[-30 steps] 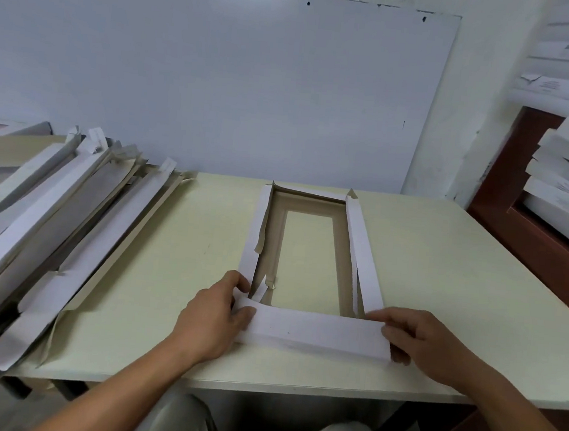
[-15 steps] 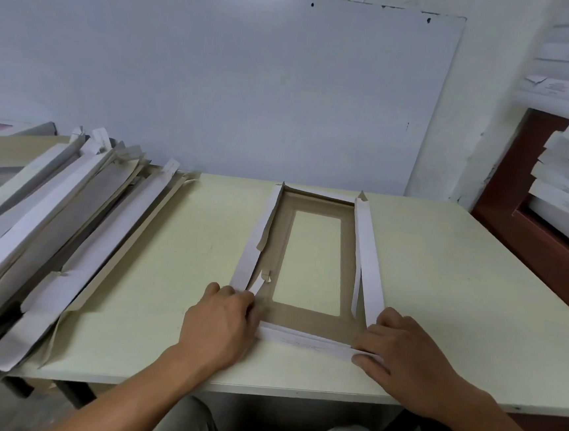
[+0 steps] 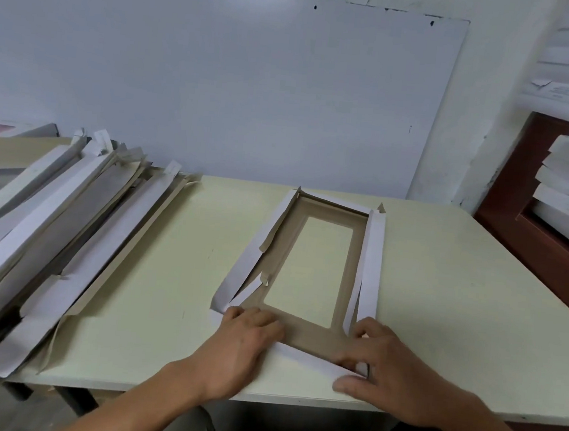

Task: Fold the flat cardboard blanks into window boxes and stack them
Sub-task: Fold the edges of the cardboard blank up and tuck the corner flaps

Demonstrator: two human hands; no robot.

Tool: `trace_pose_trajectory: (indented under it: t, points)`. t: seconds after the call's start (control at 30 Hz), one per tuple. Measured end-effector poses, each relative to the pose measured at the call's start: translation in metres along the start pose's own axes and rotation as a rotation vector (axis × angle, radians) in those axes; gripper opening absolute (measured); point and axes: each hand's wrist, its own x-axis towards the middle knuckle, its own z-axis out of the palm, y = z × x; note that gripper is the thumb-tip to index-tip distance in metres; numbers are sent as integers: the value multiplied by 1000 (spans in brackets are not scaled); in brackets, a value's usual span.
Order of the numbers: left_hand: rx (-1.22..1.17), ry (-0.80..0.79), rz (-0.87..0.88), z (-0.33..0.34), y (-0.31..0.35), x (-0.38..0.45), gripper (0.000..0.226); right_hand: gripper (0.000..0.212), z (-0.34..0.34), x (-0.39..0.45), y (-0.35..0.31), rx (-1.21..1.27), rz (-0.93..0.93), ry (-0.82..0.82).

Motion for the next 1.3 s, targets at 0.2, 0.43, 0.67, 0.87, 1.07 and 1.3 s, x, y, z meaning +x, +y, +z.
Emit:
trace_pose_trajectory:
  t: [0.2, 0.43, 0.67, 0.87, 1.07, 1.3]
  points:
    - [-17, -111, -27, -15, -22, -9, 30, 50, -50, 20, 50, -52, 33, -101]
    - [-60, -133, 5, -38, -65, -21, 27, 17, -69, 44, 84, -591, -13, -143]
    - [87, -15, -141, -67, -96, -12, 47, 18, -47, 56, 40, -524, -2, -295]
    - [-164, 238, -58, -64, -26, -5, 52, 21, -11, 82, -15, -233, -6, -259]
    - [-174, 89, 295, -12, 43, -4, 49, 18, 12, 141, -50, 223, 203, -95]
    - [5, 52, 285, 11, 48, -7, 41, 11, 32, 188, -63, 644, 490, 92]
